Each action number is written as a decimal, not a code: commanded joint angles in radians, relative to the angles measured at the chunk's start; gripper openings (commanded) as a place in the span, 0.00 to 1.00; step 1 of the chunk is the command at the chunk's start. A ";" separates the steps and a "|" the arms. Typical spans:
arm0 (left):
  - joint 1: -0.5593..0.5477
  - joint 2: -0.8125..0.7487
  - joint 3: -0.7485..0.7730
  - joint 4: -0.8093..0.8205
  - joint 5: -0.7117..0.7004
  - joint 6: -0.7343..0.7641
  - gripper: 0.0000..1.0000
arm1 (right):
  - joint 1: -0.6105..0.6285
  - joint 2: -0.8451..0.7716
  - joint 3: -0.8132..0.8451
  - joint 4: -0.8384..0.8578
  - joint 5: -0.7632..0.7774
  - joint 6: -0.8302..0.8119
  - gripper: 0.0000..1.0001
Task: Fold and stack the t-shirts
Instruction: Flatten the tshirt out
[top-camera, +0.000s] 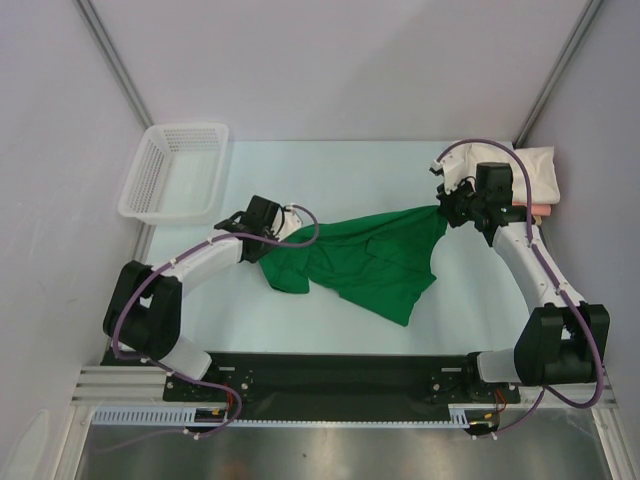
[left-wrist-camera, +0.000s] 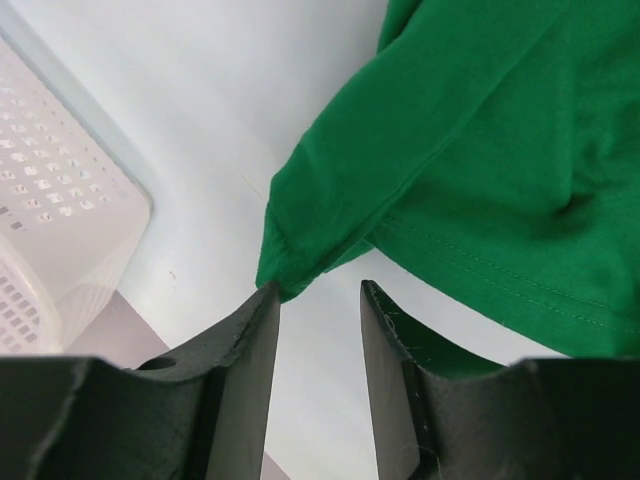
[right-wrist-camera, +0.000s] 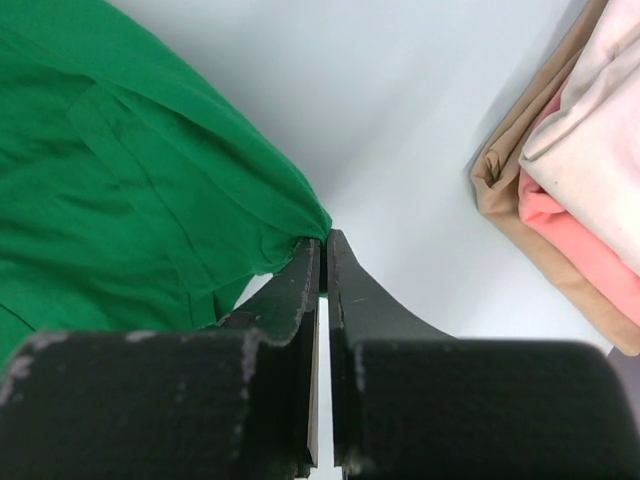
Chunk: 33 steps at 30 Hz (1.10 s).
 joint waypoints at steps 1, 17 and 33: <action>-0.001 -0.013 0.006 0.048 -0.033 0.043 0.43 | -0.008 -0.038 -0.010 0.049 -0.010 0.010 0.00; -0.022 -0.022 -0.037 0.064 -0.056 0.079 0.51 | -0.017 -0.046 -0.018 0.054 -0.010 0.012 0.00; -0.019 0.039 -0.040 0.112 -0.084 0.123 0.38 | -0.031 -0.061 -0.030 0.054 -0.013 0.021 0.00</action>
